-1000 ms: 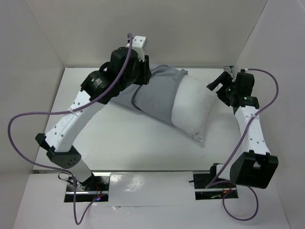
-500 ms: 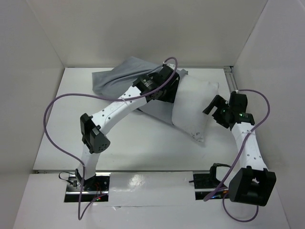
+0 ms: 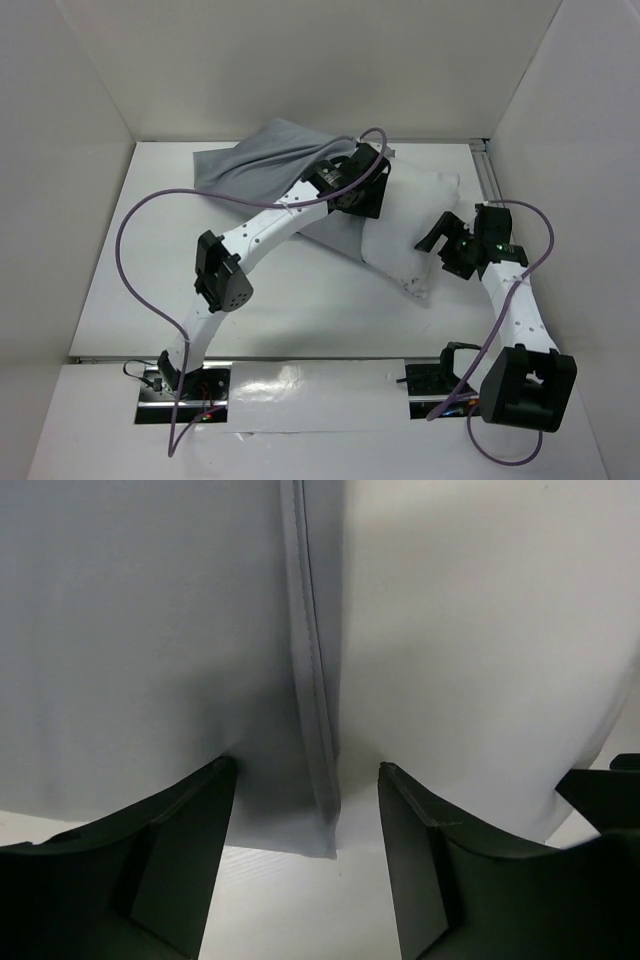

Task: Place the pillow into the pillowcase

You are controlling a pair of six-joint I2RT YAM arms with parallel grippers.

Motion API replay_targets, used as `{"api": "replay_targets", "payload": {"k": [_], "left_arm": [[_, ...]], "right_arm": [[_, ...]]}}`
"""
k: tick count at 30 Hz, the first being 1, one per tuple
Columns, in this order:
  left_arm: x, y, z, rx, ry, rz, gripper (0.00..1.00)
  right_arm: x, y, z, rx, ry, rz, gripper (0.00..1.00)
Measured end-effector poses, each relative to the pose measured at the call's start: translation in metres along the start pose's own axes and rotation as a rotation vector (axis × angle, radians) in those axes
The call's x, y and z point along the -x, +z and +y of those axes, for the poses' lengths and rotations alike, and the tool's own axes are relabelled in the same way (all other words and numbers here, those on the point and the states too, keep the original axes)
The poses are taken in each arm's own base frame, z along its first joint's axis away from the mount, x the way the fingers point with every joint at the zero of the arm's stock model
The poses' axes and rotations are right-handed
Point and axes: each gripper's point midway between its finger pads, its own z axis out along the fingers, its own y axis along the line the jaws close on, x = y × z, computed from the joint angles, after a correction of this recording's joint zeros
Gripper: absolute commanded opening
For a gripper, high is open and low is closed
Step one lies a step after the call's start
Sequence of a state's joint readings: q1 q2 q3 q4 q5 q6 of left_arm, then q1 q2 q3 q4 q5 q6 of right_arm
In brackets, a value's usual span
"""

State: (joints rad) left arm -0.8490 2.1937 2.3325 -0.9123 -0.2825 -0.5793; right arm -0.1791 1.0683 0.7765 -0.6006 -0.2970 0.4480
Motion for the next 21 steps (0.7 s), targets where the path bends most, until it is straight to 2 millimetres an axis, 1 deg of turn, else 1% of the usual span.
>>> {"api": "replay_targets", "payload": {"k": [2, 4, 5, 6, 7, 8, 9, 11, 12, 13, 14, 15, 16, 17, 19, 20, 21], "left_arm": [[-0.006, 0.007, -0.002, -0.004, 0.0, 0.019, 0.63], [-0.008, 0.011, -0.003, -0.006, 0.004, 0.028, 0.53], [-0.008, 0.011, -0.003, -0.008, 0.001, 0.029, 0.39], [-0.009, 0.011, -0.004, -0.011, -0.002, 0.03, 0.3], [-0.008, 0.011, -0.005, -0.015, -0.003, 0.03, 0.24], [-0.007, 0.01, -0.006, -0.022, -0.004, 0.029, 0.19], [-0.007, 0.01, -0.007, -0.028, -0.005, 0.03, 0.1], [-0.009, 0.009, -0.011, -0.046, -0.003, 0.038, 0.05], [-0.01, 0.008, -0.013, -0.059, 0.0, 0.045, 0.02], [-0.011, 0.007, -0.016, -0.075, 0.001, 0.052, 0.0], [-0.012, 0.005, -0.021, -0.096, 0.005, 0.058, 0.0], [-0.013, 0.001, -0.028, -0.123, 0.01, 0.062, 0.0], [-0.014, -0.003, -0.038, -0.158, 0.016, 0.067, 0.0], [-0.015, -0.009, -0.049, -0.193, 0.023, 0.068, 0.0], [-0.02, -0.025, -0.079, -0.296, 0.045, 0.072, 0.0], [-0.024, -0.035, -0.096, -0.353, 0.059, 0.079, 0.0], [-0.029, -0.045, -0.111, -0.406, 0.073, 0.088, 0.0]], "right_arm": [[-0.006, 0.002, 0.0, 0.01, 0.007, 0.017, 1.0], [-0.009, 0.004, 0.0, 0.024, 0.012, 0.026, 0.98], [-0.01, 0.005, 0.001, 0.03, 0.014, 0.029, 0.97], [-0.01, 0.007, 0.002, 0.039, 0.015, 0.028, 0.94], [-0.011, 0.008, 0.003, 0.048, 0.017, 0.032, 0.92], [-0.011, 0.01, 0.004, 0.057, 0.019, 0.033, 0.86], [-0.011, 0.011, 0.005, 0.066, 0.02, 0.033, 0.82], [-0.009, 0.014, 0.01, 0.096, 0.023, 0.032, 0.74], [-0.009, 0.015, 0.013, 0.115, 0.024, 0.032, 0.63], [-0.009, 0.016, 0.015, 0.13, 0.026, 0.034, 0.54], [-0.009, 0.018, 0.019, 0.153, 0.034, 0.036, 0.46], [-0.009, 0.02, 0.023, 0.181, 0.038, 0.039, 0.35], [-0.008, 0.021, 0.029, 0.208, 0.044, 0.038, 0.16], [-0.008, 0.023, 0.034, 0.232, 0.044, 0.038, 0.09], [-0.008, 0.027, 0.05, 0.294, 0.054, 0.045, 0.02], [-0.008, 0.028, 0.059, 0.323, 0.057, 0.046, 0.0], [-0.009, 0.03, 0.07, 0.359, 0.062, 0.05, 0.0]]}}
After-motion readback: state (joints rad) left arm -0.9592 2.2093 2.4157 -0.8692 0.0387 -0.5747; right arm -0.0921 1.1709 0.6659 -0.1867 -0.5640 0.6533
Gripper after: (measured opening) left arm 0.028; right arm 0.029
